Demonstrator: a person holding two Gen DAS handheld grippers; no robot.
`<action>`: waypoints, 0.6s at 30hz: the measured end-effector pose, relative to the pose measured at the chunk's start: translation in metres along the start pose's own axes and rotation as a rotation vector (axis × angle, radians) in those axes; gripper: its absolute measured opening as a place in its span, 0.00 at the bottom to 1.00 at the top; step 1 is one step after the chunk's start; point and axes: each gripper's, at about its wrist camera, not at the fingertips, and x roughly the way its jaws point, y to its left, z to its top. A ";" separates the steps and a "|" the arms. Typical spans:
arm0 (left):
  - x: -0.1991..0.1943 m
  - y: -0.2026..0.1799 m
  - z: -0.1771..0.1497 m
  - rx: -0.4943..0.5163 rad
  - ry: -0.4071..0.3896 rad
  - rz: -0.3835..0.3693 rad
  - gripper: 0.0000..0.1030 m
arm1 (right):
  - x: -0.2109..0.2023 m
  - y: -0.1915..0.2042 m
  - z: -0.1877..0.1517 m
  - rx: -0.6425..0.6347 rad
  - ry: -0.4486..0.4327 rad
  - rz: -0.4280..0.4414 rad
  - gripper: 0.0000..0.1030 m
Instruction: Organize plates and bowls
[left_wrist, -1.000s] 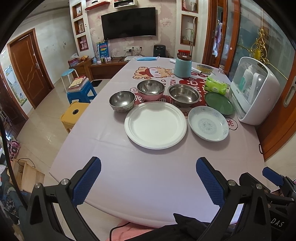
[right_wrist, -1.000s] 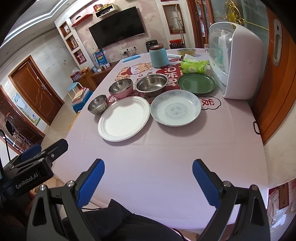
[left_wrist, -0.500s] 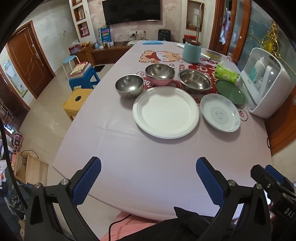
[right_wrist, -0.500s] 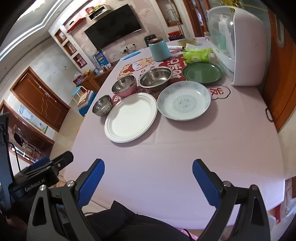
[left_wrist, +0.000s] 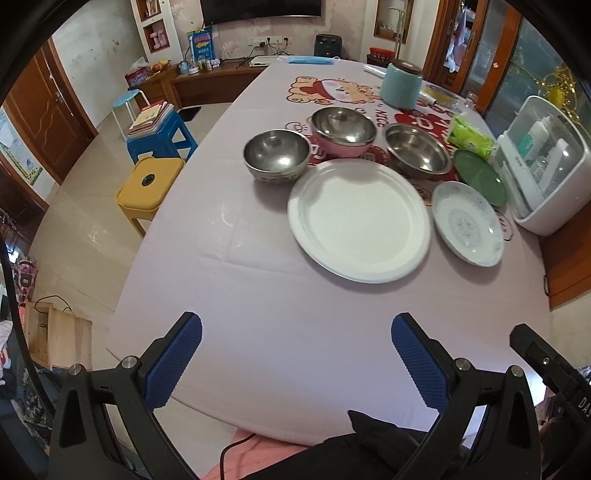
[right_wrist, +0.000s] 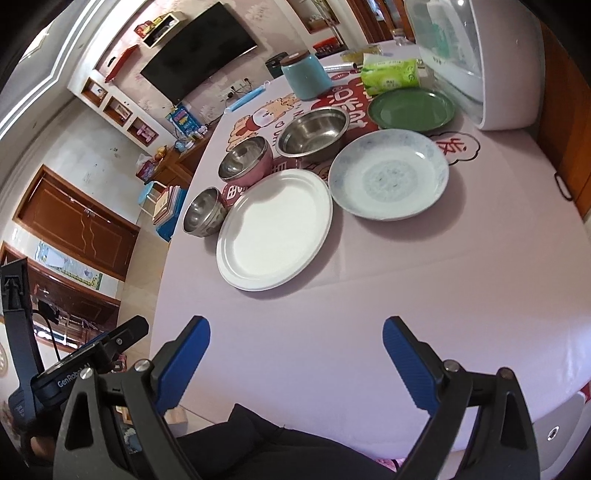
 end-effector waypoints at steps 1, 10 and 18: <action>0.003 0.002 0.003 0.002 0.002 0.000 0.99 | 0.003 0.001 0.001 0.008 0.003 -0.002 0.92; 0.048 0.025 0.045 0.044 0.035 -0.054 0.99 | 0.031 0.011 0.021 0.087 0.033 -0.086 0.87; 0.102 0.034 0.077 0.074 0.078 -0.134 0.99 | 0.054 0.012 0.052 0.075 0.001 -0.152 0.87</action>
